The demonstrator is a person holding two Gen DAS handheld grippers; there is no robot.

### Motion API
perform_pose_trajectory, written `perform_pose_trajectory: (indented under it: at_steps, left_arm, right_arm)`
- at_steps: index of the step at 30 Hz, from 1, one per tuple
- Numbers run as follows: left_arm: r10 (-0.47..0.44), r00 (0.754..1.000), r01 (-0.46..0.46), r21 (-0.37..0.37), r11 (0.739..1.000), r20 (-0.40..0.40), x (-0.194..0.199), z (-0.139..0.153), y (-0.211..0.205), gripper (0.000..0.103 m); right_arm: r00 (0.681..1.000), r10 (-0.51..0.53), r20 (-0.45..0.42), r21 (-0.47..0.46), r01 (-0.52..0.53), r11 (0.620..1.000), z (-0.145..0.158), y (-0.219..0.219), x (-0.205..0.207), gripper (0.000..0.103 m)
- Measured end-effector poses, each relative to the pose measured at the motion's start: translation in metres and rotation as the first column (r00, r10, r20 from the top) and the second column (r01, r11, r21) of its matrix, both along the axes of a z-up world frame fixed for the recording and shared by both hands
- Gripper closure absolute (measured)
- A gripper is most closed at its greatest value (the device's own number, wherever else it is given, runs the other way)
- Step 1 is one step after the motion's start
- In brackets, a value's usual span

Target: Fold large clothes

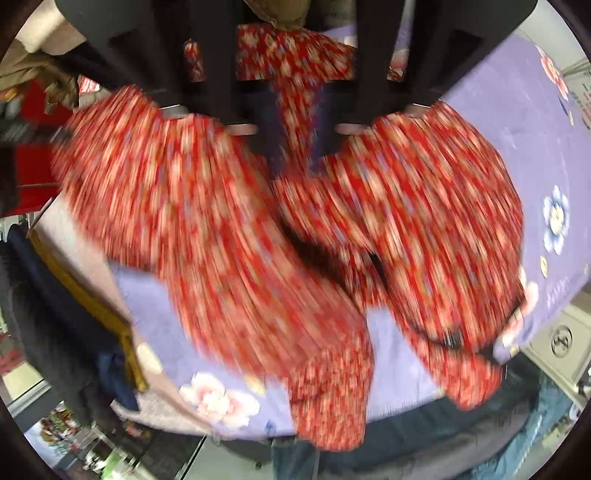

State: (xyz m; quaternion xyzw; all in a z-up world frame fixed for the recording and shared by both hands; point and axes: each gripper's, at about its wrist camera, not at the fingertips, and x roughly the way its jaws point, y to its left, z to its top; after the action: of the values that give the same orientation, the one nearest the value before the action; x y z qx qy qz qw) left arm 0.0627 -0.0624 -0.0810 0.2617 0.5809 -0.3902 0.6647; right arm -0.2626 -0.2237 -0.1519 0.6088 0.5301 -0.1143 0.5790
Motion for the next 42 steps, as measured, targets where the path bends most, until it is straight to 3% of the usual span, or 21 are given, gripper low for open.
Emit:
perform_pose_trajectory:
  at_steps: [1, 2, 3, 5, 8, 10, 14, 17, 19, 20, 22, 23, 24, 26, 28, 29, 33, 36, 40, 42]
  left_arm:
    - [0.004, 1.000, -0.004, -0.024, 1.000, 0.027, 0.004, 0.008, -0.003, 0.016]
    - [0.013, 0.998, -0.009, -0.067, 0.998, 0.065, 0.009, 0.018, -0.007, 0.009]
    - [0.021, 0.993, -0.007, -0.121, 0.993, 0.118, 0.017, 0.029, -0.015, 0.006]
    - [0.004, 0.986, 0.016, -0.123, 0.992, 0.165, 0.030, 0.033, -0.038, 0.006]
    - [-0.064, 0.968, 0.080, -0.057, 0.995, 0.241, 0.057, 0.012, -0.086, 0.006]
    - [-0.037, 0.962, 0.027, 0.042, 0.999, 0.271, 0.090, -0.026, -0.118, 0.006]
    - [0.082, 0.976, -0.125, 0.206, 0.970, 0.202, 0.158, -0.103, -0.140, 0.008]
    - [0.131, 0.983, -0.159, 0.233, 0.959, 0.129, 0.182, -0.134, -0.134, 0.009]
    - [0.172, 0.984, -0.176, 0.262, 0.949, 0.038, 0.194, -0.158, -0.137, 0.009]
    - [0.186, 0.983, -0.179, 0.266, 0.947, 0.000, 0.196, -0.166, -0.137, 0.012]
    - [0.207, 0.976, -0.184, 0.251, 0.950, -0.066, 0.192, -0.176, -0.139, 0.030]
    - [0.201, 0.975, -0.177, 0.218, 0.960, -0.092, 0.186, -0.174, -0.142, 0.047]
    - [0.185, 0.978, -0.162, 0.200, 0.966, -0.100, 0.181, -0.172, -0.144, 0.057]
    - [0.098, 0.995, -0.089, 0.215, 0.972, -0.031, 0.169, -0.168, -0.154, 0.059]
    - [0.064, 0.998, -0.059, 0.215, 0.975, -0.016, 0.164, -0.164, -0.153, 0.074]
    - [0.076, 0.997, -0.070, 0.195, 0.978, -0.025, 0.166, -0.157, -0.149, 0.087]
    - [0.144, 0.979, -0.140, 0.036, 0.990, -0.145, 0.174, -0.110, -0.124, 0.092]
    - [0.174, 0.963, -0.192, -0.071, 0.979, -0.203, 0.179, -0.066, -0.094, 0.092]
    - [0.196, 0.964, -0.233, -0.214, 0.949, -0.180, 0.165, 0.007, -0.038, 0.093]
    - [0.216, 0.971, -0.236, -0.299, 0.925, -0.100, 0.145, 0.059, -0.008, 0.097]
  right_arm:
    - [0.999, -0.005, -0.031, 0.041, 0.006, 0.999, -0.011, 0.005, -0.011, 0.080]
    - [0.999, -0.010, -0.042, 0.055, 0.013, 0.998, -0.015, 0.006, -0.015, 0.080]
    - [0.999, -0.011, -0.045, 0.066, 0.013, 0.998, -0.019, 0.007, -0.018, 0.080]
    - [1.000, 0.008, -0.029, 0.030, -0.007, 1.000, -0.015, 0.009, -0.014, 0.080]
    - [1.000, 0.022, -0.009, -0.008, -0.022, 1.000, -0.010, 0.011, -0.010, 0.080]
    - [1.000, -0.005, -0.003, -0.004, 0.005, 1.000, -0.012, 0.009, -0.012, 0.080]
    - [0.999, -0.036, 0.017, -0.022, 0.036, 0.999, -0.011, 0.024, -0.028, 0.079]
    - [0.998, -0.054, 0.018, -0.051, 0.054, 0.997, -0.009, 0.031, -0.039, 0.079]
    - [0.997, -0.075, 0.007, -0.067, 0.075, 0.995, -0.009, 0.036, -0.046, 0.079]
    - [0.996, -0.084, 0.005, -0.069, 0.084, 0.994, -0.006, 0.039, -0.051, 0.079]
    - [0.994, -0.106, -0.006, -0.075, 0.105, 0.992, -0.006, 0.040, -0.054, 0.079]
    - [0.994, -0.112, -0.006, -0.075, 0.112, 0.991, -0.004, 0.042, -0.055, 0.078]
    - [0.993, -0.120, -0.006, -0.075, 0.119, 0.990, -0.003, 0.042, -0.055, 0.078]
    - [0.993, -0.118, -0.014, -0.082, 0.116, 0.990, -0.002, 0.041, -0.053, 0.078]
    - [0.994, -0.107, -0.019, -0.105, 0.104, 0.989, 0.001, 0.038, -0.049, 0.079]
    - [0.995, -0.101, -0.016, -0.124, 0.098, 0.987, 0.005, 0.036, -0.046, 0.079]
    - [0.996, -0.087, 0.011, -0.189, 0.087, 0.978, 0.023, 0.026, -0.039, 0.079]
    - [0.995, -0.081, 0.051, -0.219, 0.090, 0.972, 0.040, 0.015, -0.034, 0.080]
    - [0.991, -0.030, 0.131, -0.296, 0.068, 0.953, 0.076, -0.005, -0.019, 0.081]
    - [0.986, 0.016, 0.167, -0.346, 0.044, 0.937, 0.097, -0.016, -0.008, 0.084]
